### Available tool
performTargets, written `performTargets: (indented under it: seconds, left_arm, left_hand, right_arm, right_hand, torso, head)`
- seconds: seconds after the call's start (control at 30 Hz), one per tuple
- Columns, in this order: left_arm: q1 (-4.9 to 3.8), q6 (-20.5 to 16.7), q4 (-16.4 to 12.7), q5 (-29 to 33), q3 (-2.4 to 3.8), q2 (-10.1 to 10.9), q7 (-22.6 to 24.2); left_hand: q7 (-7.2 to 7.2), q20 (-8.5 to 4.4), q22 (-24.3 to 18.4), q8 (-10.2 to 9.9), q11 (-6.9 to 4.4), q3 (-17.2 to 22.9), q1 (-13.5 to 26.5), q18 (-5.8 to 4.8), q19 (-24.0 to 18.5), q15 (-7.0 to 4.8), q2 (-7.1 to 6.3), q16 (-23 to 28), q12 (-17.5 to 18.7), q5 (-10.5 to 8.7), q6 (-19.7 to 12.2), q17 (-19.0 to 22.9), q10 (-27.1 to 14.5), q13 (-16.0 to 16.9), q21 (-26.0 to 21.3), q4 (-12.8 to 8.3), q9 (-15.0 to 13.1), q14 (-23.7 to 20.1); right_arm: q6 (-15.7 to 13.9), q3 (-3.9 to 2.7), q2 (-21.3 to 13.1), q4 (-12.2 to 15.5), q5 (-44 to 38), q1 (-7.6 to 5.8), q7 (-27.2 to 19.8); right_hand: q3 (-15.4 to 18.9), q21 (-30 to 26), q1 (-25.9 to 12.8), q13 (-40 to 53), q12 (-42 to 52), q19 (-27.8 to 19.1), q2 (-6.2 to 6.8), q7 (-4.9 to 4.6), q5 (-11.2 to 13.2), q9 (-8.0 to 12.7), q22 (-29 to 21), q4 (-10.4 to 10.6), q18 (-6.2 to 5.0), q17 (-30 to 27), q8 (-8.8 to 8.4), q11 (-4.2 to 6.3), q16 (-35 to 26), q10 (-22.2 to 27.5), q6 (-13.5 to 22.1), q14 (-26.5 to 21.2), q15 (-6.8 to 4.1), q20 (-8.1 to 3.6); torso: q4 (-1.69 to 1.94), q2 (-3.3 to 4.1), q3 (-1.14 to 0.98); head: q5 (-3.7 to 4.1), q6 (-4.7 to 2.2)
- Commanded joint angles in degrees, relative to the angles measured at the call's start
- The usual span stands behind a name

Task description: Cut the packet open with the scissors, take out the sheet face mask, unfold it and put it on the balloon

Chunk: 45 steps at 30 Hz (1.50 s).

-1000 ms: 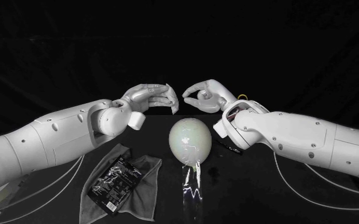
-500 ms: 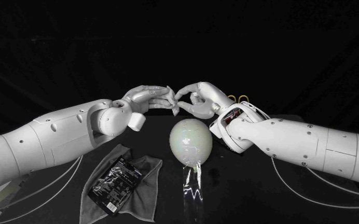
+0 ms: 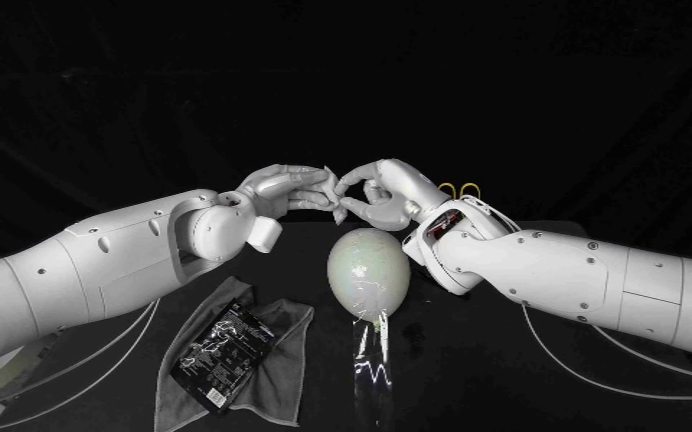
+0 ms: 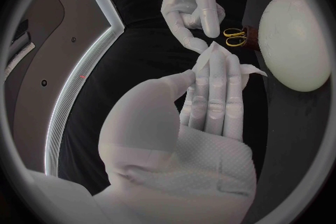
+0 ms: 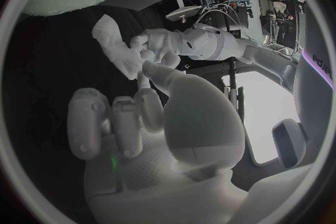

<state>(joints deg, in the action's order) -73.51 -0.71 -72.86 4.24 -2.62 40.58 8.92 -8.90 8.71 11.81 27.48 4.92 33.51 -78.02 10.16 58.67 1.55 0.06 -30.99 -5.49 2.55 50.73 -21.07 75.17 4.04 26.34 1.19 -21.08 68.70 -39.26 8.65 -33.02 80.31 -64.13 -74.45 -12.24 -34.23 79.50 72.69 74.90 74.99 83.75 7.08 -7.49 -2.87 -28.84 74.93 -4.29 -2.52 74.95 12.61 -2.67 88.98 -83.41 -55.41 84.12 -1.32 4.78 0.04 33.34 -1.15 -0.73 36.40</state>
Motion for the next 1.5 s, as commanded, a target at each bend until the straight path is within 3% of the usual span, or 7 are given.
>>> performTargets:
  seconds: [0.03, 0.53, 1.2, 1.5]
  left_arm:
    - [-0.15, 0.49, -0.2, -0.17, 0.08, -0.02, 0.11]
    - [-0.15, 1.19, -0.59, -0.44, 0.07, 0.16, -0.17]
    - [-0.15, 1.53, -0.95, -0.88, 0.06, 0.25, -0.32]
    - [-0.15, 1.33, -0.89, -0.9, 0.05, 0.22, -0.29]
  left_hand:
    - [0.11, -0.07, 0.09, 0.3, -0.1, -0.24, 0.14, 0.26, 0.25, 0.01, 0.2, -0.3, -0.09, 0.2, 0.33, -0.04, 0.43, 0.02, 0.14, -0.04, -4.51, 0.47]
    - [0.24, -0.2, 0.28, 0.22, -0.23, -0.38, 0.18, 0.23, 0.26, -0.11, 0.13, -0.52, -0.09, 0.2, 0.58, -0.3, 0.77, -0.02, 0.48, -0.03, -4.5, 0.72]
    - [0.34, -0.29, 0.42, 0.17, -0.33, -0.47, 0.2, 0.21, 0.27, -0.21, 0.1, -0.69, -0.1, 0.2, 0.78, -0.51, 1.05, -0.04, 0.74, -0.01, -4.5, 0.9]
    - [0.38, -0.32, 0.47, 0.16, -0.37, -0.51, 0.21, 0.21, 0.27, -0.24, 0.07, -0.76, -0.1, 0.2, 0.85, -0.59, 1.14, -0.05, 0.83, -0.01, -4.5, 0.97]
  right_arm:
    - [0.86, -0.01, 0.15, 0.01, -1.98, 0.08, 1.3]
    - [0.04, -0.01, 0.26, -0.08, -1.78, 0.21, 3.24]
    - [0.71, -0.02, 0.65, 0.05, -0.39, 0.28, 3.9]
    - [0.78, -0.02, 0.67, 0.34, -0.32, 0.31, 3.99]
  right_hand:
    - [0.41, 0.16, 0.25, 6.01, 0.26, 1.05, -0.25, 0.04, -0.02, 0.13, 12.04, -0.14, 0.21, 13.79, -0.01, 0.1, 0.3, -0.31, -0.65, 5.55, 0.12, 0.23]
    - [1.41, 0.35, -0.78, 6.02, 0.31, 1.14, -0.99, 0.56, -0.01, 0.55, 12.08, 0.95, 0.24, 13.83, -0.08, 0.52, 0.32, -0.4, -2.09, 5.56, -0.24, -0.04]
    - [3.98, 0.27, -3.3, 5.89, 0.13, 1.1, -0.06, 0.59, 0.07, 1.37, 12.04, 3.24, 0.23, 13.74, -1.05, 0.54, 0.27, -0.38, -2.01, 5.53, -0.31, -0.19]
    - [4.16, 0.52, -3.03, 5.98, 0.28, 1.23, -0.45, 0.92, 0.04, 1.4, 12.12, 3.53, 0.28, 13.88, -0.84, 0.77, 0.35, -0.48, -2.78, 5.57, -0.44, -0.25]
  torso:
    - [-0.02, 0.02, -0.06]
    - [0.02, -0.01, -0.03]
    - [0.01, -0.01, -0.03]
    - [0.02, -0.02, -0.03]
  head:
    - [0.0, 0.06]
    - [0.01, 0.03]
    - [0.02, -0.04]
    - [0.02, -0.03]
